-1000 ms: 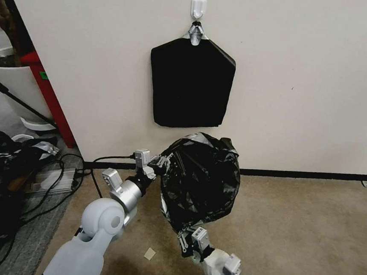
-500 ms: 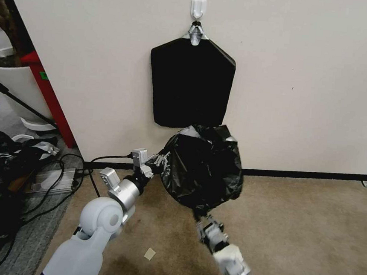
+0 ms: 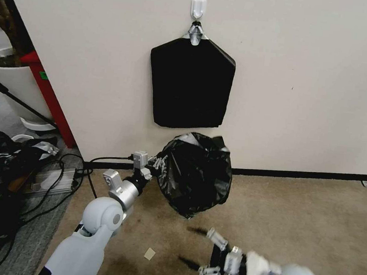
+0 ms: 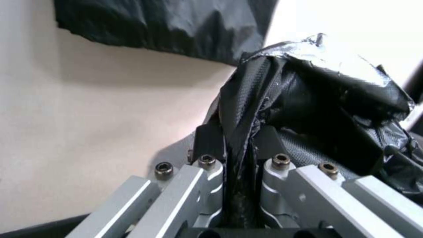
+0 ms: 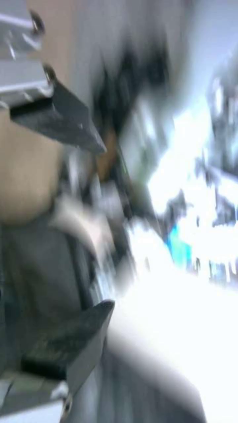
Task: Place a trash bag onto the trash bin.
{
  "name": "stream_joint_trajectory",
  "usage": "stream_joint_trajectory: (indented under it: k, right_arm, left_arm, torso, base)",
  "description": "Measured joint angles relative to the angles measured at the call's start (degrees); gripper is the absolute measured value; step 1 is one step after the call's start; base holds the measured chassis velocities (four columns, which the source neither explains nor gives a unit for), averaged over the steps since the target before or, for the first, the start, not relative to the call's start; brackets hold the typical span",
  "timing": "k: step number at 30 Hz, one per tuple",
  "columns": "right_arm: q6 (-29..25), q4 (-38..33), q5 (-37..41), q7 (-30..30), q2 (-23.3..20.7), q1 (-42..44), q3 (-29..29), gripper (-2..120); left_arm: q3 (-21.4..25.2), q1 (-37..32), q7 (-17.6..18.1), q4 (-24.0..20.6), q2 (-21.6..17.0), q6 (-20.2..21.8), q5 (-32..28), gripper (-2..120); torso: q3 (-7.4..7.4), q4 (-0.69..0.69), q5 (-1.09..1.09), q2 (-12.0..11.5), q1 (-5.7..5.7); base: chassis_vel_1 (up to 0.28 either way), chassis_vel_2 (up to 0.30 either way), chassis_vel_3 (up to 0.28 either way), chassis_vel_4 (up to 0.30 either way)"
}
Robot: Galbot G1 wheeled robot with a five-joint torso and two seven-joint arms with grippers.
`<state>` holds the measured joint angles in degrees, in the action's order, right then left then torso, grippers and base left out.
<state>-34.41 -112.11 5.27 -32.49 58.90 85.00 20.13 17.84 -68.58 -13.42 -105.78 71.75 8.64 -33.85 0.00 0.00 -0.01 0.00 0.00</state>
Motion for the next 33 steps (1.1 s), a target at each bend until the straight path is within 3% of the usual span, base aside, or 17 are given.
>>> stream_joint_trajectory:
  k: [1,3,4,5,8,9,11,13,18,20,22,24,31,33]
  right_arm:
    - [0.0,0.0,0.0,0.0,0.0,0.0,0.0,91]
    - [5.5,-2.6,-5.8,14.9,0.7,-1.8,-1.0,96]
    - [5.5,-2.6,-5.8,14.9,0.7,-1.8,-1.0,96]
    - [8.7,-3.2,-8.9,21.9,1.0,-2.8,-1.2,96]
    - [14.2,-3.9,-12.3,29.6,0.9,-3.7,-1.9,90]
    - [14.2,-3.9,-12.3,29.6,0.9,-3.7,-1.9,90]
    - [19.5,-4.6,-13.4,33.9,0.4,-3.7,-2.8,83]
    - [20.7,-4.7,-13.8,34.6,0.3,-3.8,-2.9,81]
    - [23.4,-5.5,-15.7,33.9,-0.5,-3.4,-2.5,61]
    - [23.4,-5.6,-15.7,33.8,-0.5,-3.3,-2.6,59]
    - [23.9,-6.1,-16.1,33.1,-0.9,-2.7,-2.7,46]
    - [24.1,-6.1,-16.2,33.1,-1.0,-2.7,-2.8,43]
    - [27.0,-5.4,-17.5,33.2,-1.5,-3.6,-2.6,65]
    - [27.4,-5.4,-17.6,33.2,-1.7,-3.6,-2.6,66]
  left_arm:
    - [0.0,0.0,0.0,0.0,0.0,0.0,0.0,7]
    - [-0.9,-0.6,-0.6,0.0,0.2,-0.6,1.4,7]
    - [-0.9,-0.6,-0.6,0.0,0.2,-0.6,1.4,7]
    - [-1.3,-0.8,-0.8,-0.1,0.3,-0.8,2.1,7]
    - [-2.3,-1.5,-1.1,-0.6,0.3,-1.3,3.4,7]
    - [-2.3,-1.5,-1.1,-0.6,0.3,-1.3,3.4,7]
    - [-2.9,-2.2,-1.2,-1.4,0.3,-1.5,4.0,7]
    - [-3.1,-2.4,-1.3,-1.8,0.3,-1.5,4.2,7]
    - [-3.4,-2.7,-1.3,-2.6,0.3,-1.6,4.3,7]
    - [-3.4,-2.7,-1.3,-2.6,0.3,-1.6,4.3,7]
    - [-3.4,-2.7,-1.3,-2.8,0.3,-1.5,4.2,7]
    - [-3.4,-2.7,-1.3,-2.8,0.3,-1.5,4.2,7]
    - [-3.6,-2.9,-1.3,-3.3,0.3,-1.4,4.2,7]
    - [-3.6,-3.0,-1.3,-3.3,0.3,-1.4,4.2,7]
  torso:
    - [0.00,0.00,0.00,0.0,0.00]
    - [0.00,0.00,0.01,0.0,0.00]
    - [0.00,0.00,0.01,0.0,0.00]
    - [0.00,0.01,0.00,0.0,0.00]
    - [0.00,0.00,0.02,0.0,0.00]
    - [0.00,0.00,0.02,0.0,0.00]
    - [0.00,0.00,0.01,0.0,0.00]
    - [0.00,0.00,0.02,0.0,0.00]
    - [0.00,0.00,0.01,0.0,0.00]
    - [0.00,0.00,0.01,0.0,0.00]
    - [0.00,0.00,0.00,0.0,0.00]
    - [0.00,0.00,0.00,0.0,0.00]
    - [0.00,0.00,0.01,0.0,0.00]
    - [0.00,0.00,0.01,0.0,0.00]
  base:
    - [0.000,0.000,0.000,0.000]
    - [0.000,0.000,0.000,0.000]
    - [0.000,0.000,0.000,0.000]
    - [0.000,0.000,0.000,0.000]
    - [0.000,0.000,0.000,0.000]
    - [0.000,0.000,0.000,0.000]
    - [0.000,0.000,0.000,0.000]
    - [0.000,0.000,0.000,0.000]
    - [0.000,0.000,0.000,0.000]
    - [0.000,0.000,0.000,0.000]
    - [0.000,0.000,0.000,0.000]
    - [0.000,0.000,0.000,0.000]
    - [0.000,0.000,0.000,0.000]
    - [0.000,0.000,0.000,0.000]
